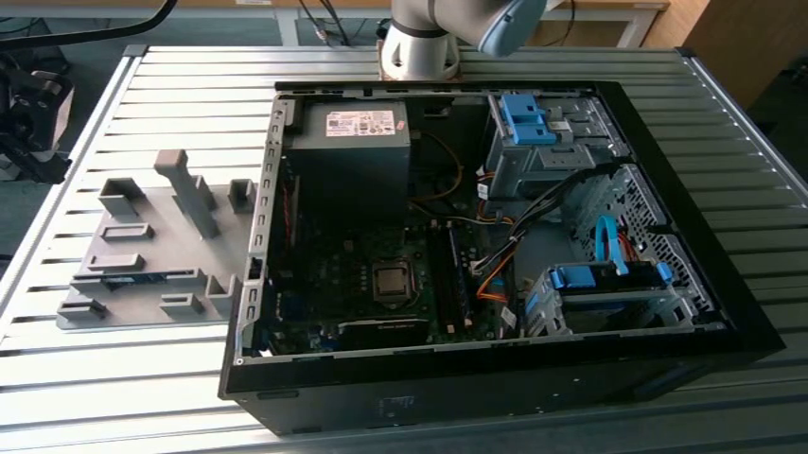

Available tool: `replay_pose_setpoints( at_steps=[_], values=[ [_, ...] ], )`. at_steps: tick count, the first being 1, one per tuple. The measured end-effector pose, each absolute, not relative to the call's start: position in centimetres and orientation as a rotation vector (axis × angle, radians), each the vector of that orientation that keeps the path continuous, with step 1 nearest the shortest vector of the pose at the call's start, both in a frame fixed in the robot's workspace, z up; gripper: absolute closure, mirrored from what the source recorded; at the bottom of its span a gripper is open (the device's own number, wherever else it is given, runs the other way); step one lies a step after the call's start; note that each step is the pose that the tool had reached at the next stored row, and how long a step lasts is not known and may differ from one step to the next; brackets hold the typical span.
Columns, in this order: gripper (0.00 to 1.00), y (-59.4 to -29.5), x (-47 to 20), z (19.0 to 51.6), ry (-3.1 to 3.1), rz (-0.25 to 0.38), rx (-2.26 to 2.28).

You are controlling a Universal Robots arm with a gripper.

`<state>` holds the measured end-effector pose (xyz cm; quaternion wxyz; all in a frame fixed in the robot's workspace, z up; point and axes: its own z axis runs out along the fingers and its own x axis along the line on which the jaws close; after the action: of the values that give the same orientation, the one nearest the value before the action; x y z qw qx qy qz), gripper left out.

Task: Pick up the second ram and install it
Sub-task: 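Pick up the second ram and move it above second insertion slot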

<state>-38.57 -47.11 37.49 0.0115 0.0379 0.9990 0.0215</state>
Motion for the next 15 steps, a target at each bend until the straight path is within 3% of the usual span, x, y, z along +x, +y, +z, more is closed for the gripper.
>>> replay_pose_setpoints(
  at_steps=[1, 4, 6, 7, 15],
  values=[
    [0.83, -47.11, -38.57, 37.49, 3.116, 0.067, 0.118],
    [0.83, -47.11, -38.57, 37.49, 3.116, 0.067, 0.118],
    [0.84, -47.11, -38.57, 37.49, 3.116, 0.067, 0.118],
    [0.89, -47.11, -38.57, 37.49, 3.116, 0.067, 0.118],
    [0.89, -47.11, -38.57, 37.49, 3.117, 0.067, 0.095]
  ],
)
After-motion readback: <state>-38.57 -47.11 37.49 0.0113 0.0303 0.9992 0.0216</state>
